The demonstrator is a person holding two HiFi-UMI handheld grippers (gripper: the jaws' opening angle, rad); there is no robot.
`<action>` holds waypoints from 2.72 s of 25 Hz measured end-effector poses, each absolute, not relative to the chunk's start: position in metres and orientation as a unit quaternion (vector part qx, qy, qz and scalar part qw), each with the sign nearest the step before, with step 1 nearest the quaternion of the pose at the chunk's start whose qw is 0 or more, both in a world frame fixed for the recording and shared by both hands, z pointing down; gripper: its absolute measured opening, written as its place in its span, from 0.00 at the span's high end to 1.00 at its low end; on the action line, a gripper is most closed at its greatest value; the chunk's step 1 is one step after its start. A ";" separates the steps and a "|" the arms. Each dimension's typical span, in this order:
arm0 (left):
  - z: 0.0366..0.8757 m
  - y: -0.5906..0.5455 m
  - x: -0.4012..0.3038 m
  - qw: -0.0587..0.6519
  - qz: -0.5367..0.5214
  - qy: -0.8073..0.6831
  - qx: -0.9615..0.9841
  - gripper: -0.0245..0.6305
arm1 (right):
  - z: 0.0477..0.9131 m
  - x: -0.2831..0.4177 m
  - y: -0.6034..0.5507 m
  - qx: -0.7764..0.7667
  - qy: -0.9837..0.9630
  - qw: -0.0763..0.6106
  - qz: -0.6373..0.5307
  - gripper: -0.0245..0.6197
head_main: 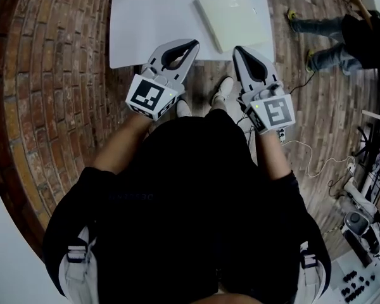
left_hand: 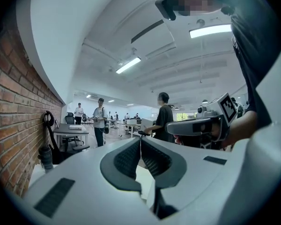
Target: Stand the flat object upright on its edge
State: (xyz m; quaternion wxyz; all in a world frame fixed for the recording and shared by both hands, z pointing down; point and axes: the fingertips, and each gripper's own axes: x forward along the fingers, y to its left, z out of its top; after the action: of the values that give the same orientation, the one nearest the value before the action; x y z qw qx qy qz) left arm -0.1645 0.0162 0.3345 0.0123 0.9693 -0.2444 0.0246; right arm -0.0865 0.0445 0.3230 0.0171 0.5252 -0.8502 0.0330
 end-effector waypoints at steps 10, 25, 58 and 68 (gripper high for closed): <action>0.336 -0.048 -0.102 0.014 0.037 -0.283 0.958 0.93 | 0.335 -0.017 -0.033 0.490 -0.870 0.026 0.041 0.95; 0.377 -0.113 -0.029 0.052 0.083 -0.358 0.929 0.93 | 0.383 0.058 -0.113 0.419 -0.901 0.077 0.087 0.95; 0.574 -0.199 -0.046 0.338 0.208 -0.485 0.779 0.93 | 0.572 0.116 -0.221 0.433 -0.814 0.307 0.237 0.89; 0.611 -0.214 -0.056 0.368 0.245 -0.493 0.749 0.83 | 0.613 0.124 -0.240 0.430 -0.780 0.339 0.302 0.79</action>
State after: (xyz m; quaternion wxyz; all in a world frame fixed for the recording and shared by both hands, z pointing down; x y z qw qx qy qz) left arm -0.0555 -0.2138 0.6106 0.3677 0.7494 -0.4930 0.2451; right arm 0.1237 -0.2404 0.6135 0.3391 0.4300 -0.7804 0.3017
